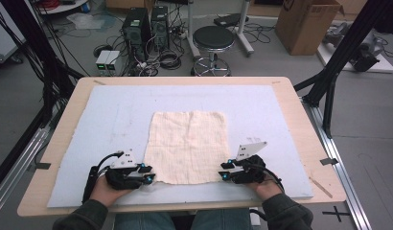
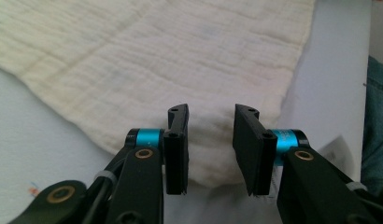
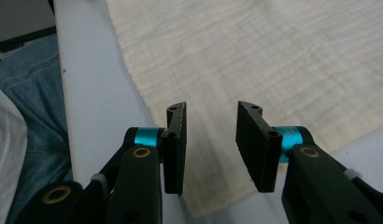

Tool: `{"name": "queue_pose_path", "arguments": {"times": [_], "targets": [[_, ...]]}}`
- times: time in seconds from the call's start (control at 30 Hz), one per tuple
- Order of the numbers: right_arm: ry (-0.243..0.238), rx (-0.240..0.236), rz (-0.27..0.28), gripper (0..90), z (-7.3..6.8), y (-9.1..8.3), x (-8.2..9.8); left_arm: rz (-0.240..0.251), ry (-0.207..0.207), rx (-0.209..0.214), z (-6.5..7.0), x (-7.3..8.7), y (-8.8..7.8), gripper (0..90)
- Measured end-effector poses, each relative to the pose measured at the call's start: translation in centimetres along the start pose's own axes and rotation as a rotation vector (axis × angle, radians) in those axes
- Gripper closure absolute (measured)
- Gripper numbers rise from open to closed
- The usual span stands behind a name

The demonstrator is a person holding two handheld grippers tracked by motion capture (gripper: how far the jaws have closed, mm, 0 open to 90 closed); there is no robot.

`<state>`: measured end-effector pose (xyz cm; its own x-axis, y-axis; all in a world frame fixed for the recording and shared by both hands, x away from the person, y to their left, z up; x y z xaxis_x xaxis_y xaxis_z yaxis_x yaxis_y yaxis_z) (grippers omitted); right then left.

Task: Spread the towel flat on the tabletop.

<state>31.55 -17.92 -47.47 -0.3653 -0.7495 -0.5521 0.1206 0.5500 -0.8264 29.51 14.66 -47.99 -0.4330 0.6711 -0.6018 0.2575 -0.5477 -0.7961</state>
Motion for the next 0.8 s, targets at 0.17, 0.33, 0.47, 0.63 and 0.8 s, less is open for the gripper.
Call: {"name": "queue_pose_path", "arguments": {"times": [0.17,0.33,0.47,0.63,0.8], "targets": [[-0.020,0.010,-0.047,67.7,0.0,0.8,0.2,-0.008,0.007,-0.001,0.2,0.0,0.2,68.0],[-0.012,0.030,-0.053,76.6,0.3,0.8,0.2,-0.017,0.017,0.009,0.3,-0.2,0.4,81.9],[-0.001,0.023,-0.052,84.4,0.6,0.8,0.2,-0.025,0.023,0.005,0.4,-0.4,0.4,88.1],[-0.018,0.024,-0.062,88.4,0.6,0.7,0.1,0.013,0.030,0.006,0.5,-0.5,-0.7,88.4],[-0.022,0.010,-0.022,88.4,0.1,0.0,-0.2,0.052,0.037,0.002,0.8,-0.6,-2.1,88.5]]}}
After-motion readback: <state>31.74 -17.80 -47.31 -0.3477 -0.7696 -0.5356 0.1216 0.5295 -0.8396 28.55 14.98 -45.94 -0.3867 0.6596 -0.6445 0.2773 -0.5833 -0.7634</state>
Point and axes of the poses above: each handheld gripper's, and its own axes: y roughly forward along the jaws, x roughly out of its underside, z roughly to its right, the point moved 6 cm from there along y, roughly forward along the jaws, and after that the axes turned 15 degrees about -z, right-handed, at the moved point
